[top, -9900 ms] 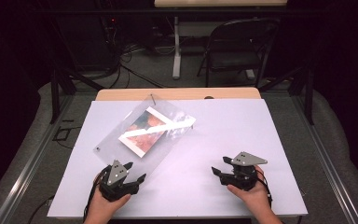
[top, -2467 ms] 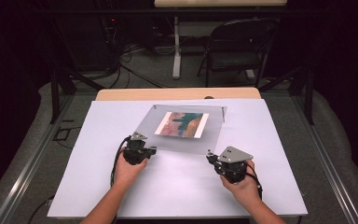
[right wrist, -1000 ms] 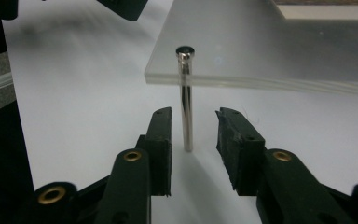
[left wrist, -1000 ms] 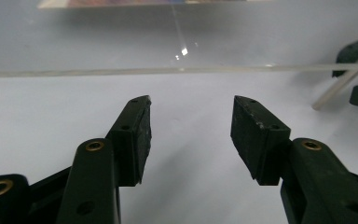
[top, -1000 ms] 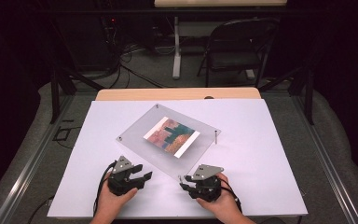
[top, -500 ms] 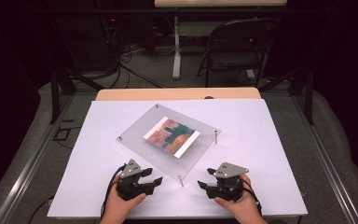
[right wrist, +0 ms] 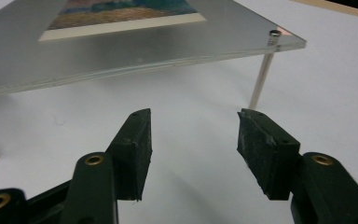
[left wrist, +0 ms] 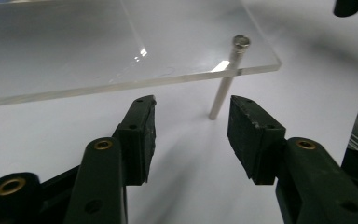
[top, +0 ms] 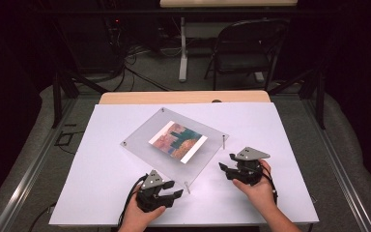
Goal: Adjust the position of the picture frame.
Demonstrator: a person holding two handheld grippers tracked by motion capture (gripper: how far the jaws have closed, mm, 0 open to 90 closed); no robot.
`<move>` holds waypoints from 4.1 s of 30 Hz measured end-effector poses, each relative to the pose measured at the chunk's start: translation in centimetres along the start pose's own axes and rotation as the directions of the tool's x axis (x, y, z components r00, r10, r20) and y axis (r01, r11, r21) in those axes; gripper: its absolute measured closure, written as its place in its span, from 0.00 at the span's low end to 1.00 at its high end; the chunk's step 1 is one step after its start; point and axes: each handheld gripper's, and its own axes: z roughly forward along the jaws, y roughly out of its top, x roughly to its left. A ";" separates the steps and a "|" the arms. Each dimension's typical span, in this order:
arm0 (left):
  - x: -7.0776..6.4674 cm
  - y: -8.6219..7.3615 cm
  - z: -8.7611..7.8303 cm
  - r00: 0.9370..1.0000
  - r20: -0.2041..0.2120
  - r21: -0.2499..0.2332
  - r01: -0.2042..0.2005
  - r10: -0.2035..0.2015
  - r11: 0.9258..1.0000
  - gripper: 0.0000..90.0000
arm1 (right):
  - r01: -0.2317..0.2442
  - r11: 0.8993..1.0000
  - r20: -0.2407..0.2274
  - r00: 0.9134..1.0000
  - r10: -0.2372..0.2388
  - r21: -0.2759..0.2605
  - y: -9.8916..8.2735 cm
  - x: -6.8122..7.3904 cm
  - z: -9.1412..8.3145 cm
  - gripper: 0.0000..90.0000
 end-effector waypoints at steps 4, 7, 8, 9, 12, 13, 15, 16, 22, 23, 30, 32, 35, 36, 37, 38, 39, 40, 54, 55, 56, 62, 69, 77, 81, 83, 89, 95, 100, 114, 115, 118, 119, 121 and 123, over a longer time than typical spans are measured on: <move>-0.7 0.3 1.2 1.000 0.025 0.001 -0.017 0.017 1.000 0.67 | -0.032 0.999 0.009 0.999 0.032 0.007 -0.1 -0.9 0.4 0.52; -0.9 0.5 1.9 0.999 0.032 0.000 -0.010 0.010 1.000 0.74 | -0.048 0.999 0.013 0.999 0.048 0.007 -0.4 -1.4 0.6 0.54; -1.1 0.5 2.1 1.000 0.028 -0.004 -0.011 0.011 1.000 0.76 | -0.048 0.999 0.013 0.999 0.048 0.007 -0.4 -1.4 0.6 0.54; -1.2 0.6 2.2 1.000 0.021 -0.002 -0.016 0.016 1.000 0.76 | -0.045 0.999 0.013 0.999 0.045 0.008 -0.4 -1.5 0.6 0.55; -1.3 0.5 2.5 1.000 0.016 0.000 -0.025 0.025 1.000 0.82 | -0.043 0.999 0.021 0.999 0.043 0.002 -0.3 -1.7 0.7 0.57; -1.2 0.4 2.6 1.000 0.016 0.002 -0.027 0.027 1.000 0.84 | -0.036 0.999 0.024 0.999 0.036 -0.001 -0.2 -1.8 0.7 0.57; -1.1 0.4 2.8 1.000 0.018 0.006 -0.022 0.022 1.000 0.88 | -0.027 1.000 0.039 0.999 0.027 0.005 -0.1 -2.1 1.4 0.59; -1.1 0.3 2.8 1.000 0.023 0.001 -0.021 0.021 1.000 0.90 | -0.021 1.000 0.043 0.999 0.021 0.006 0.0 -2.3 1.7 0.59; -1.0 0.3 2.9 0.999 0.032 -0.002 -0.025 0.025 1.000 0.94 | -0.005 1.000 0.067 0.998 0.003 0.016 0.6 -3.5 3.4 0.65; -0.9 0.3 2.9 0.999 0.035 -0.002 -0.023 0.023 1.000 0.94 | -0.002 1.000 0.071 0.997 0.001 0.019 0.7 -3.7 3.8 0.67; -1.0 0.3 2.9 0.999 0.029 -0.003 -0.029 0.029 1.000 0.94 | -0.001 0.999 0.065 0.998 -0.002 0.046 1.3 -4.6 6.6 0.74; -1.0 0.3 2.9 0.999 0.028 -0.003 -0.030 0.030 1.000 0.94 | -0.006 0.999 0.061 0.998 0.003 0.048 1.5 -4.6 7.2 0.76; -1.1 0.3 2.9 0.999 0.026 -0.002 -0.030 0.030 1.000 0.94 | -0.010 0.999 0.064 0.998 0.007 0.043 1.8 -4.7 7.8 0.81; -1.1 0.3 2.9 0.999 0.027 -0.003 -0.029 0.029 1.000 0.94 | -0.011 0.999 0.068 0.998 0.008 0.041 1.9 -4.7 7.9 0.83; -1.1 0.3 2.9 0.999 0.027 -0.004 -0.028 0.028 1.000 0.94 | -0.008 0.999 0.068 0.998 0.005 0.043 1.9 -4.7 8.0 0.85; -1.1 0.3 2.9 0.999 0.027 -0.004 -0.027 0.027 1.000 0.94 | -0.009 0.999 0.067 0.998 0.006 0.042 2.0 -4.7 8.1 0.87; -1.1 0.3 2.9 0.999 0.026 -0.004 -0.026 0.027 1.000 0.94 | -0.011 0.999 0.064 0.998 0.008 0.042 2.0 -4.7 8.2 0.89; -1.1 0.3 2.9 0.999 0.026 -0.003 -0.027 0.027 1.000 0.94 | -0.009 0.999 0.064 0.998 0.006 0.043 2.0 -4.7 8.2 0.91; -1.3 0.4 3.0 1.000 0.019 -0.006 -0.009 0.009 1.000 0.94 | -0.025 0.998 0.053 0.998 0.022 0.053 2.0 -4.5 7.5 0.95; -1.4 0.4 2.9 1.000 0.011 -0.001 -0.019 0.019 1.000 0.94 | -0.025 0.998 0.053 0.998 0.022 0.053 2.0 -4.5 7.5 0.95; -1.4 0.4 2.9 1.000 0.010 0.005 -0.024 0.024 1.000 0.94 | -0.023 0.998 0.053 0.998 0.021 0.051 2.0 -4.5 7.5 0.95; -1.4 0.7 1.8 0.999 0.032 -0.005 -0.016 0.016 1.000 0.95 | -0.013 0.999 0.029 1.000 0.011 0.040 2.1 -4.2 6.6 0.95; -0.1 1.5 -0.3 0.997 0.072 -0.062 0.028 -0.023 0.998 0.95 | -0.004 1.000 0.025 1.000 0.004 -0.008 2.8 -3.9 4.0 0.95; 1.7 1.9 -1.7 0.995 0.067 -0.079 0.073 -0.068 0.994 0.95 | -0.018 1.000 0.000 1.000 0.018 -0.014 3.0 -3.4 2.5 0.95; 2.9 2.0 -2.3 0.995 0.040 -0.083 0.091 -0.088 0.992 0.95 | -0.035 0.999 -0.026 0.999 0.035 -0.020 2.7 -2.9 1.6 0.95; 3.4 2.1 -2.6 0.995 0.034 -0.090 0.098 -0.095 0.991 0.95 | -0.054 0.998 -0.037 0.998 0.053 -0.019 2.5 -2.4 0.9 0.95; 5.1 2.3 -3.5 0.991 -0.005 -0.119 0.132 -0.134 0.984 0.95 | -0.073 0.997 -0.059 0.996 0.071 -0.025 2.4 -1.3 0.0 0.95; 6.9 2.5 -3.8 0.986 -0.051 -0.136 0.151 -0.159 0.979 0.95 | -0.074 0.997 -0.075 0.995 0.072 -0.018 2.2 0.4 -0.2 0.93; 8.1 2.7 -3.5 0.982 -0.069 -0.134 0.165 -0.176 0.977 0.95 | -0.079 0.997 -0.083 0.994 0.077 -0.016 2.1 0.8 0.3 0.94; 9.5 2.3 -1.7 0.977 -0.108 -0.108 0.174 -0.186 0.979 0.94 | -0.110 0.994 -0.075 0.991 0.112 0.030 1.5 0.1 2.4 0.95; 9.5 2.3 -1.7 0.975 -0.112 -0.110 0.180 -0.192 0.978 0.94 | -0.105 0.994 -0.076 0.991 0.107 0.030 1.5 0.2 2.5 0.95; 9.9 2.1 -1.7 0.972 -0.117 -0.111 0.189 -0.202 0.976 0.94 | -0.099 0.995 -0.079 0.992 0.101 0.032 1.5 0.4 2.8 0.95; 10.0 2.1 -1.6 0.972 -0.114 -0.113 0.192 -0.204 0.975 0.94 | -0.099 0.994 -0.080 0.992 0.102 0.036 1.5 0.4 2.9 0.95; 10.0 2.1 -1.5 0.972 -0.112 -0.109 0.192 -0.204 0.975 0.94 | -0.095 0.995 -0.078 0.992 0.098 0.039 1.5 0.4 3.0 0.95; 10.1 2.2 -1.4 0.975 -0.112 -0.101 0.182 -0.193 0.978 0.94 | -0.099 0.994 -0.070 0.992 0.102 0.041 1.4 0.2 3.2 0.95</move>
